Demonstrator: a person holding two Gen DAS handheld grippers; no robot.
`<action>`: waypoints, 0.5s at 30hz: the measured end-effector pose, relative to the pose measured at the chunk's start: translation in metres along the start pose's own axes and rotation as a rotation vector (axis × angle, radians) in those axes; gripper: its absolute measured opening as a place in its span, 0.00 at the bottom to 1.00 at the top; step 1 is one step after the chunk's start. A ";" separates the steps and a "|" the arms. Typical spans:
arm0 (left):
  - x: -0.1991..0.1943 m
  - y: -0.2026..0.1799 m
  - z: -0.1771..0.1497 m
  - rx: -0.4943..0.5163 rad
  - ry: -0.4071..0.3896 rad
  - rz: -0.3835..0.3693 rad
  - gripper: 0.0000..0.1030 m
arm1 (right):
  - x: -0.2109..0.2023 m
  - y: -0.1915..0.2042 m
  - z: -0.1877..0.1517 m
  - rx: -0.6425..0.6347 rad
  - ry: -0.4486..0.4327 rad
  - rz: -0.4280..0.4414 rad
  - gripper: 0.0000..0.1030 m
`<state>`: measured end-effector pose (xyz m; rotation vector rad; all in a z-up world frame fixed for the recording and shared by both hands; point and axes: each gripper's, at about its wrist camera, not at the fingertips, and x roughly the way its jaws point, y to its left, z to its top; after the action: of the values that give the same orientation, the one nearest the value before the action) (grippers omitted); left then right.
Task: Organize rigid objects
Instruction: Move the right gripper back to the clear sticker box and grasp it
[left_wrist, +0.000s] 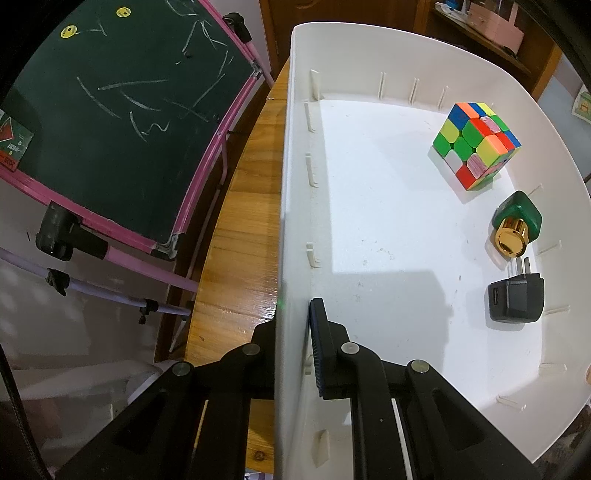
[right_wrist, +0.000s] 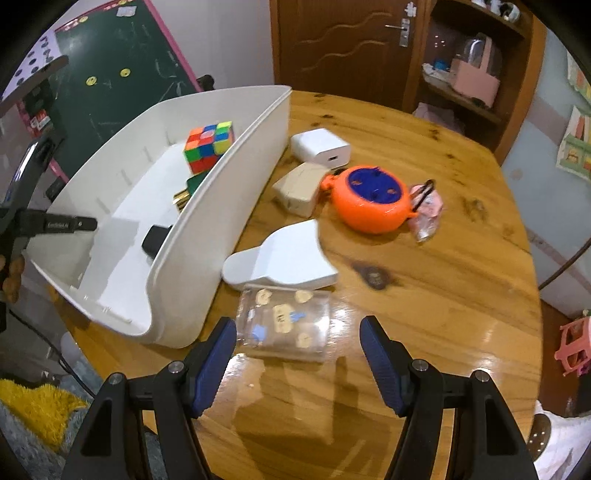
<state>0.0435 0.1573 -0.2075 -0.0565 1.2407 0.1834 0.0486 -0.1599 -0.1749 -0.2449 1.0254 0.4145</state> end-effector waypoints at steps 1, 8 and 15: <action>0.000 0.000 0.000 0.000 0.000 0.000 0.14 | 0.002 0.002 -0.001 -0.003 0.000 0.001 0.68; -0.001 0.000 0.000 0.001 -0.001 -0.002 0.14 | 0.024 0.010 -0.006 -0.014 0.033 -0.003 0.68; -0.001 -0.001 0.000 0.009 -0.002 0.001 0.14 | 0.037 0.008 -0.009 -0.007 0.048 -0.029 0.68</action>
<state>0.0433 0.1564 -0.2068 -0.0482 1.2397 0.1788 0.0548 -0.1477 -0.2109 -0.2768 1.0663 0.3881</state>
